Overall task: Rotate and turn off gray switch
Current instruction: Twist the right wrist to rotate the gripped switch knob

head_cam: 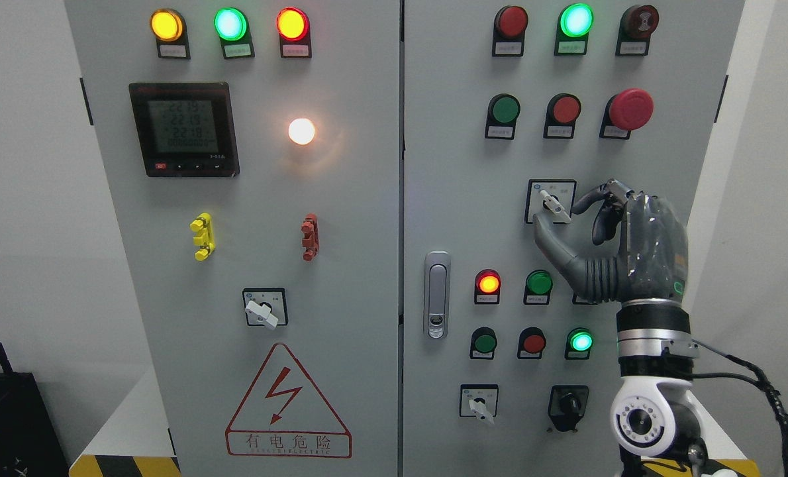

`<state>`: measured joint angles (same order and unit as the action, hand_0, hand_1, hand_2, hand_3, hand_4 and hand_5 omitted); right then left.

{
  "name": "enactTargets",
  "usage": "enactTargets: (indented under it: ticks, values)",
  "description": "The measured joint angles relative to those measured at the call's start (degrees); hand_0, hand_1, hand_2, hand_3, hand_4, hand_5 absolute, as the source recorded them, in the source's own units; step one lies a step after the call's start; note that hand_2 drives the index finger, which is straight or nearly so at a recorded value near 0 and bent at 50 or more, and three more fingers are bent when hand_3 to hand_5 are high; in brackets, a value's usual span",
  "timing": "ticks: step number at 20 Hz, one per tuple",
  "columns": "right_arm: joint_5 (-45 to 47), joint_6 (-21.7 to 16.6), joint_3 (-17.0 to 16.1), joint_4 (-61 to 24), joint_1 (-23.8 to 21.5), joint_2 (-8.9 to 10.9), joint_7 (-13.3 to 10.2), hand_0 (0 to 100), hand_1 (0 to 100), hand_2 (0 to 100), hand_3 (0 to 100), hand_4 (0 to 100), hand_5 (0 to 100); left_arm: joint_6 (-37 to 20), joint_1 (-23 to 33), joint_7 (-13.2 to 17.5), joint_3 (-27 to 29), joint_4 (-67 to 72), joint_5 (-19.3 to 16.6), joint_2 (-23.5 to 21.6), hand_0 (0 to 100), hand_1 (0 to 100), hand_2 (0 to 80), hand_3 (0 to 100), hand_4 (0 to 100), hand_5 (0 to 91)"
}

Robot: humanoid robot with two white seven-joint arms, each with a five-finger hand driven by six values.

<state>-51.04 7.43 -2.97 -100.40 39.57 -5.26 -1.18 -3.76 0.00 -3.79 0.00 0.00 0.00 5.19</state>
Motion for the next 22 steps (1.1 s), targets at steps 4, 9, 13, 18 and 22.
enactTargets:
  ticks: [4,9,13,18,22]
  values:
    - [0.0,0.1,0.1,0.3,0.2,0.00,0.1,11,45,63,99,94,100,0.0,0.0,0.0,0.0,0.0,0.0,0.0,12,39,0.0,0,0,0.0]
    - [0.0,0.3,0.2,0.7,0.4,0.04,0.1,11,45,63,99,94,100,0.0,0.0,0.0,0.0,0.0,0.0,0.0,12,39,0.0,0,0,0.0]
    - [0.0,0.5,0.2,1.0,0.8,0.06,0.1,11,46,63,99,94,100,0.0,0.0,0.0,0.0,0.0,0.0,0.0,12,39,0.0,0,0,0.0]
    - [-0.1,0.5,0.3,1.2,1.2,0.06,0.1,17,47,64,100,94,100,0.0,0.0,0.0,0.0,0.0,0.0,0.0,12,39,0.0,0,0,0.0]
    - [-0.1,0.9,0.3,1.3,1.3,0.07,0.1,21,48,64,100,94,100,0.0,0.0,0.0,0.0,0.0,0.0,0.0,12,39,0.0,0,0,0.0]
